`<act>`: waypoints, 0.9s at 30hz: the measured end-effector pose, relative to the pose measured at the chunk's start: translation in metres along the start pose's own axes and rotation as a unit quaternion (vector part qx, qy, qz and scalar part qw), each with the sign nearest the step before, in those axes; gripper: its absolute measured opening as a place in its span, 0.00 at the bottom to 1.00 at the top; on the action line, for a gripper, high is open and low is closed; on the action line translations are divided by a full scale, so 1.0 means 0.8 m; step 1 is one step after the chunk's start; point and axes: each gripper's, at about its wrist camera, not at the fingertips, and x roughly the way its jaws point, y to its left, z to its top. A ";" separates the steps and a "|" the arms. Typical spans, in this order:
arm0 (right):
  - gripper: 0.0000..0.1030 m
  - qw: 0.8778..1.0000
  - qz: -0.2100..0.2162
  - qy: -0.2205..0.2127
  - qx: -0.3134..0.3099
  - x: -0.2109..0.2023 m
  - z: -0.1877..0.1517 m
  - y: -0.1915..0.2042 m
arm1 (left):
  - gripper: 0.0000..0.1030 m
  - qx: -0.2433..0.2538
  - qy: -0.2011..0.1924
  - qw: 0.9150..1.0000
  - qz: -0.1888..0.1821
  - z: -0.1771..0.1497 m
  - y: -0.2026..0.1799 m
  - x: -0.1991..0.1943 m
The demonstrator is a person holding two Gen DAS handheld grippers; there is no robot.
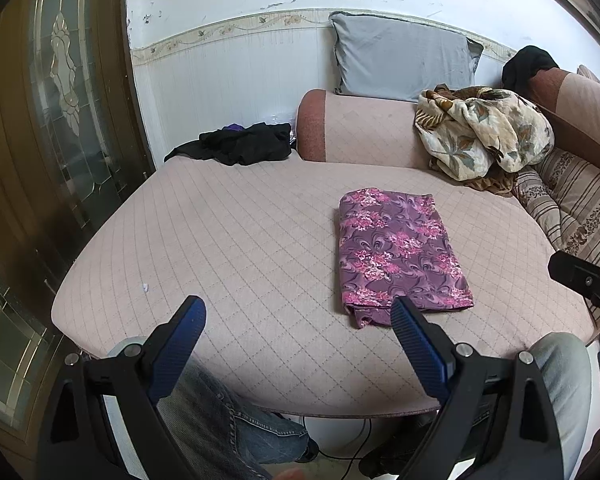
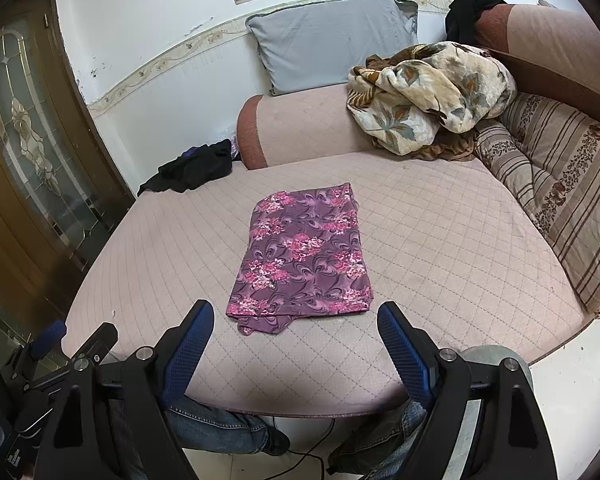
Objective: Fold small clothes
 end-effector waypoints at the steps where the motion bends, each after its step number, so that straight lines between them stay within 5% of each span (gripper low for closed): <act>1: 0.85 1.000 0.000 0.000 0.000 0.000 0.000 0.000 | 0.90 0.000 0.000 1.000 0.000 0.000 0.000 0.000; 11: 0.85 1.000 -0.006 -0.003 -0.005 -0.002 0.009 0.001 | 0.90 0.000 0.003 1.000 -0.002 0.002 0.002 0.002; 27: 0.85 0.999 -0.012 0.012 0.028 0.007 0.014 -0.028 | 0.90 0.013 0.078 0.997 -0.008 0.020 0.002 0.048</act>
